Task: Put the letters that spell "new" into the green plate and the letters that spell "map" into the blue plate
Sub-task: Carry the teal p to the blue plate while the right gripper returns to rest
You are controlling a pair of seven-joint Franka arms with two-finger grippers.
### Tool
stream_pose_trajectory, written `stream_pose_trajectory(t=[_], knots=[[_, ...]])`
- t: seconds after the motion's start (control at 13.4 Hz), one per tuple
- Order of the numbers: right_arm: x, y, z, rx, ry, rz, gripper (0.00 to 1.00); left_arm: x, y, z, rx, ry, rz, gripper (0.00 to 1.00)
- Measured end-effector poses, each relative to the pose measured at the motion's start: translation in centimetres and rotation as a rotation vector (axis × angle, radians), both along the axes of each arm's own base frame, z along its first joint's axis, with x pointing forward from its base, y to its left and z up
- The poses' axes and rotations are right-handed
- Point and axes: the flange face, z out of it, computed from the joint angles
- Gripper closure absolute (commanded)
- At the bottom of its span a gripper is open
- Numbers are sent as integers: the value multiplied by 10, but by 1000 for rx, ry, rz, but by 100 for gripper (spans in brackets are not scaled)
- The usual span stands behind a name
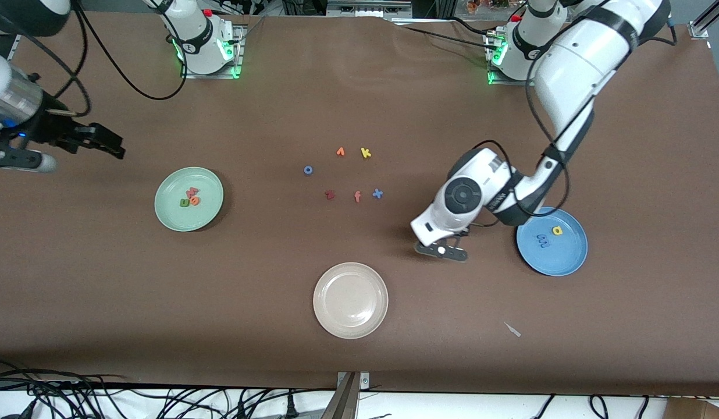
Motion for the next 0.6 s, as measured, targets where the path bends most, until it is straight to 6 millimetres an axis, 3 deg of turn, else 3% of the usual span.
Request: stream_pose_trajectory(t=[0.22,0.37,0.6], knots=[[-8,-20,10,1,-9,-2,0,26,94,30,46,55,2,100],[-8,-24,12,16,-16,-14,0,34,150,26,46,83,29,100],[-10,-42,11,50,-10,14,0,38,216,14,33,116,30,97]])
